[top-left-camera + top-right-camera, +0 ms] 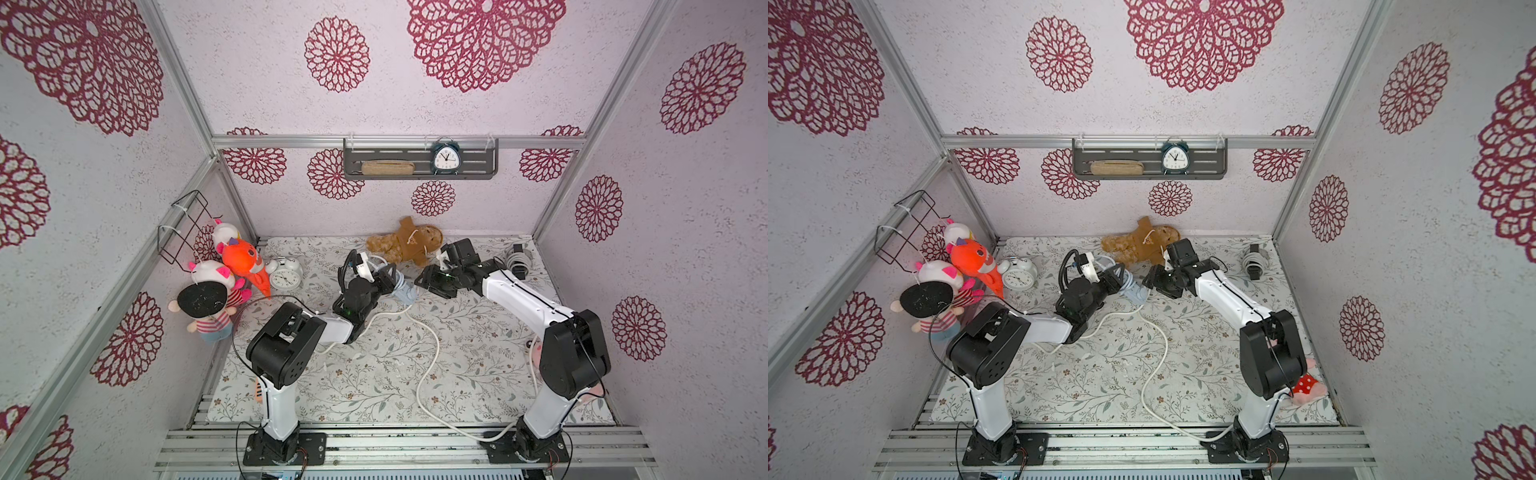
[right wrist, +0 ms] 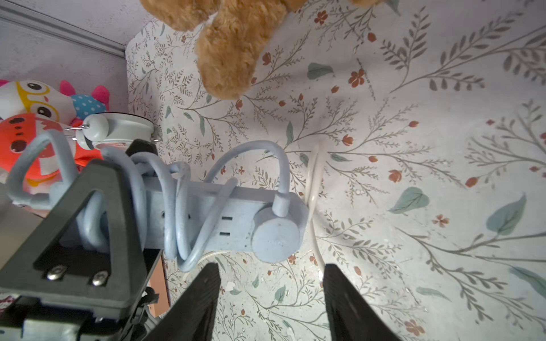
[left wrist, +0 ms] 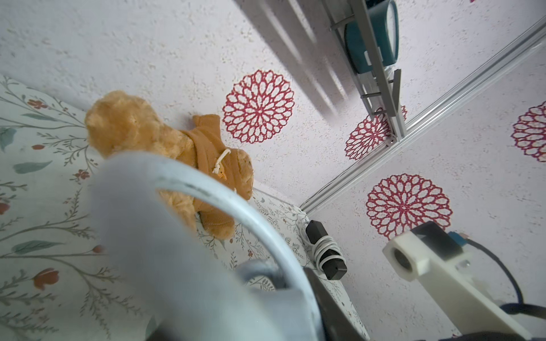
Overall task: Unwrap the cord wrapped around the power strip
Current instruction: Remove the plug from the power strip.
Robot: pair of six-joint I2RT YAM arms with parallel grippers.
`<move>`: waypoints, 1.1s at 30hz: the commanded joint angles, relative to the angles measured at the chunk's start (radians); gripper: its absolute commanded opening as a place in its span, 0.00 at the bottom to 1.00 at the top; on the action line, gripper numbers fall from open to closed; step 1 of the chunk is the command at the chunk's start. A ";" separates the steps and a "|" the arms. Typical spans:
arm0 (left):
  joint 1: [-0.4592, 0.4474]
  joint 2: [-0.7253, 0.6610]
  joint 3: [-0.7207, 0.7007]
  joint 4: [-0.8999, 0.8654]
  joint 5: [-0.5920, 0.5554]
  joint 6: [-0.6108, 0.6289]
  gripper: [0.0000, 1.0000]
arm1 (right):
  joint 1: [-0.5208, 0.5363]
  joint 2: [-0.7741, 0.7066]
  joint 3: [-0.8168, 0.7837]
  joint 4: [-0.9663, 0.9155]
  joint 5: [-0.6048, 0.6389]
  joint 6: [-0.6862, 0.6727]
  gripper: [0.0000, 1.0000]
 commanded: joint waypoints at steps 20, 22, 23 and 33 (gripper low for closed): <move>0.002 -0.021 0.008 0.199 0.011 0.031 0.00 | 0.041 0.113 0.032 0.181 -0.123 0.124 0.49; 0.002 -0.024 0.008 0.200 0.009 0.030 0.00 | 0.046 0.119 0.028 0.181 -0.125 0.125 0.48; 0.002 -0.026 0.008 0.201 0.005 0.032 0.00 | 0.047 0.120 0.024 0.181 -0.126 0.127 0.47; -0.001 -0.030 0.010 0.187 0.001 0.048 0.00 | 0.050 0.126 0.009 0.203 -0.137 0.139 0.16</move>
